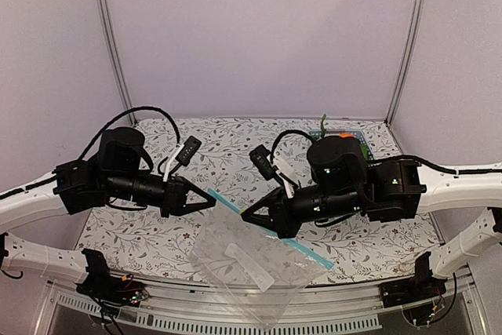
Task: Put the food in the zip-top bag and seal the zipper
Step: Unzip the zipper from the zipper food storage bag.
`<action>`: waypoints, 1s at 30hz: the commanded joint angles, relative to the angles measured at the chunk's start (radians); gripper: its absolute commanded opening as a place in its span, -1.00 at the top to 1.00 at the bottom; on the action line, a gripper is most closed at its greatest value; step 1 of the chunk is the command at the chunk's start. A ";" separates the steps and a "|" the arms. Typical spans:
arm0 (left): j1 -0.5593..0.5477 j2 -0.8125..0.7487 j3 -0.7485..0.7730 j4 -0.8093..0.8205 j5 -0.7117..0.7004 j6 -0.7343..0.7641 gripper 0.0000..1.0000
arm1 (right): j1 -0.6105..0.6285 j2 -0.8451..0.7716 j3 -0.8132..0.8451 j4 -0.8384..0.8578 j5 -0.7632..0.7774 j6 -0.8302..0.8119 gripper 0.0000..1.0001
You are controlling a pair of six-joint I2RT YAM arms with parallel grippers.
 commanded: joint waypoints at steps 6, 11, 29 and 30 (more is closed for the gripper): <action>0.084 -0.022 -0.023 -0.060 -0.110 -0.009 1.00 | 0.008 -0.050 -0.028 -0.078 -0.020 0.007 1.00; 0.120 -0.026 -0.020 -0.069 -0.101 -0.007 1.00 | 0.008 -0.060 -0.042 -0.084 -0.011 0.010 1.00; 0.278 0.063 0.090 -0.154 0.032 0.151 1.00 | 0.009 -0.096 -0.070 -0.106 0.063 0.041 1.00; 0.286 0.067 0.090 -0.152 0.039 0.158 1.00 | 0.009 -0.097 -0.072 -0.108 0.070 0.043 1.00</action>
